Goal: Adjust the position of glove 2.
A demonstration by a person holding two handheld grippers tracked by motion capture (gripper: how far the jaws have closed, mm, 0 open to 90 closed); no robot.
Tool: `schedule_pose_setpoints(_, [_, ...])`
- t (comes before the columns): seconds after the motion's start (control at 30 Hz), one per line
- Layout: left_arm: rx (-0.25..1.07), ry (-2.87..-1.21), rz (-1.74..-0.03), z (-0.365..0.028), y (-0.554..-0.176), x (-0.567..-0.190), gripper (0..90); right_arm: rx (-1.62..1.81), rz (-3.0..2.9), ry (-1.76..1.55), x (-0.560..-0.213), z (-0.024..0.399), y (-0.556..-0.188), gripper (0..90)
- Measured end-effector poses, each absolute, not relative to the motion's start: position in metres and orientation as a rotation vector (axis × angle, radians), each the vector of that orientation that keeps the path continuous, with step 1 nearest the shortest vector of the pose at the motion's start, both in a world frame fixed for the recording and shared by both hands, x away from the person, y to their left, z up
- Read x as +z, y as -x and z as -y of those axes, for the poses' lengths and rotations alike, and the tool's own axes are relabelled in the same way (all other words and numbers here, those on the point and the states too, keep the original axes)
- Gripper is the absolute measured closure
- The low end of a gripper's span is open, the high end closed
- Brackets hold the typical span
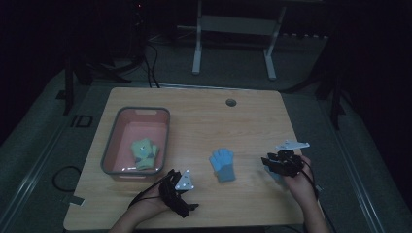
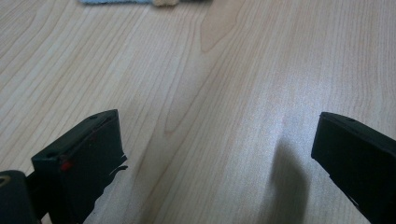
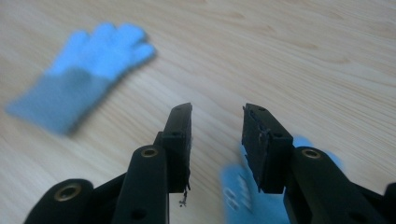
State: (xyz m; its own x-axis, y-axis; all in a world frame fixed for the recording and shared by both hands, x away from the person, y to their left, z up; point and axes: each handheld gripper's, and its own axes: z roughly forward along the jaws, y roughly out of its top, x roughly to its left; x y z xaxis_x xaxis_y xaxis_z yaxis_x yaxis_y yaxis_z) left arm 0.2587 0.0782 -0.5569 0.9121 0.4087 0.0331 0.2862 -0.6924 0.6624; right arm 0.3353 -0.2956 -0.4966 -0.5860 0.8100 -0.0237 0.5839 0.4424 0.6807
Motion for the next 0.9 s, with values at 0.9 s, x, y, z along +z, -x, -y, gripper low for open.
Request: schedule_pose_setpoints(0.9, [0.239,-2.389,-0.486,-0.079,-0.259,-0.558,2.5,0.738,-2.474,-1.206,-0.535,0.358,-0.33,71.4])
